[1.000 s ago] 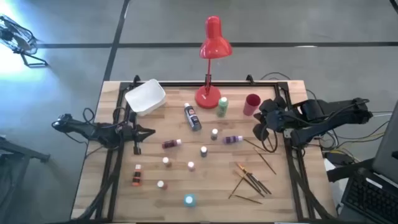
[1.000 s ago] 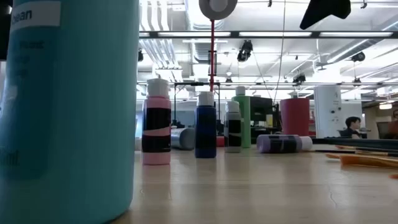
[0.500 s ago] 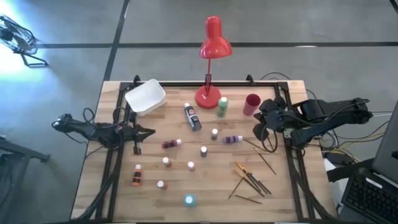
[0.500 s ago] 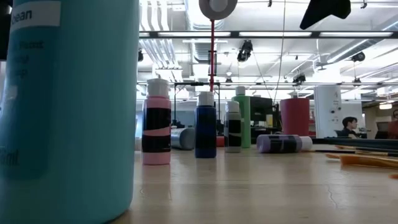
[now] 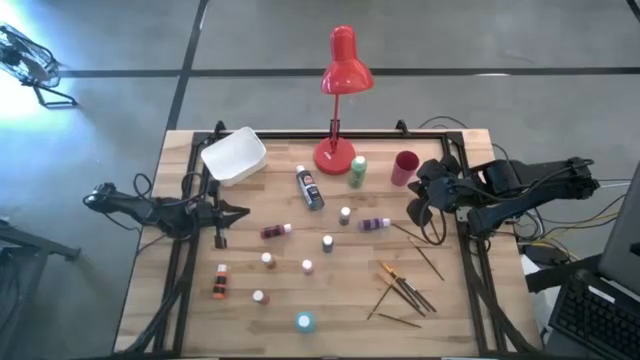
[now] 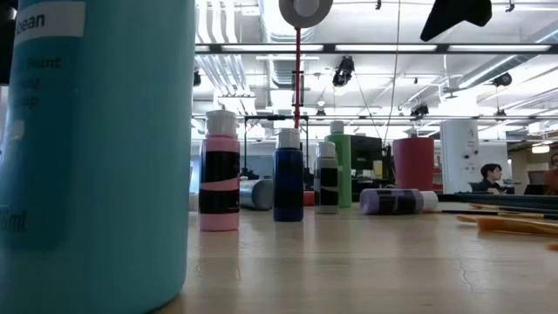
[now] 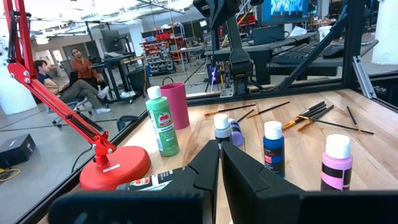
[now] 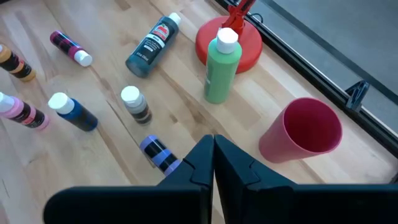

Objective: Pick & Place Paint Supplies

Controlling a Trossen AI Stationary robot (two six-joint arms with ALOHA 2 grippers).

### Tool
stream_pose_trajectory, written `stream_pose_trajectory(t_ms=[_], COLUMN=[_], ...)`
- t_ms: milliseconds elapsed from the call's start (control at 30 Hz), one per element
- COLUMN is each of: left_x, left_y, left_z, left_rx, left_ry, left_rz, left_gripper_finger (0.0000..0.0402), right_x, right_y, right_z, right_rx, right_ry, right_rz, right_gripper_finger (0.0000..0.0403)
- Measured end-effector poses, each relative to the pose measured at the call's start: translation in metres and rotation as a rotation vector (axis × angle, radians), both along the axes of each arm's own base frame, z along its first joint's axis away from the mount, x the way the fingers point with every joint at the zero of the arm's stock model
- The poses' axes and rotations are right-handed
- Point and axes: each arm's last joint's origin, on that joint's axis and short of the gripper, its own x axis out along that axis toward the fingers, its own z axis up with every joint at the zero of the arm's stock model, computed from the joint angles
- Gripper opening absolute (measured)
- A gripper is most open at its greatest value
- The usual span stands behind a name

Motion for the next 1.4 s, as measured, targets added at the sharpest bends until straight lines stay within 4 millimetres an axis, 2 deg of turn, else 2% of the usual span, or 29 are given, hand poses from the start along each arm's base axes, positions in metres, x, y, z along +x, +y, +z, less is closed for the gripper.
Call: stream_pose_trajectory(t_ms=[267, 500, 600, 700, 767, 900, 1033, 1100, 1233, 1400], left_x=[0.000, 0.000, 0.000, 0.000, 0.000, 0.000, 0.000, 0.000, 0.000, 0.000], left_y=[0.000, 0.000, 0.000, 0.000, 0.000, 0.000, 0.000, 0.000, 0.000, 0.000], left_z=[0.000, 0.000, 0.000, 0.000, 0.000, 0.000, 0.000, 0.000, 0.000, 0.000], left_rx=[0.000, 0.000, 0.000, 0.000, 0.000, 0.000, 0.000, 0.000, 0.000, 0.000], left_ry=[-0.001, 0.000, 0.000, 0.000, 0.000, 0.000, -0.001, 0.000, 0.000, -0.001], left_rz=[0.000, 0.000, 0.000, 0.000, 0.000, 0.001, 0.001, 0.000, 0.000, 0.001], left_gripper_finger=[0.0025, 0.0025, 0.0025, 0.0025, 0.0025, 0.0025, 0.0025, 0.0025, 0.0025, 0.0025], right_x=[0.000, 0.003, 0.009, 0.020, 0.029, 0.048, 0.063, 0.070, 0.078, 0.089], right_y=[0.000, 0.000, 0.001, 0.001, 0.000, 0.002, 0.006, 0.007, 0.009, 0.022], right_z=[0.000, 0.002, 0.007, 0.016, 0.024, 0.041, 0.045, 0.045, 0.045, 0.030], right_rx=[0.057, 0.055, 0.024, -0.011, -0.075, -0.268, -0.548, -0.605, -0.477, -0.356], right_ry=[-0.046, -0.073, -0.131, -0.285, -0.375, -0.466, -0.358, -0.323, -0.323, -0.123], right_rz=[-0.072, -0.064, -0.022, -0.058, -0.058, 0.052, 0.277, 0.312, 0.294, 0.344], right_gripper_finger=[0.0008, 0.0008, 0.0008, 0.0008, 0.0008, 0.0008, 0.0008, 0.0008, 0.0009, 0.0026])
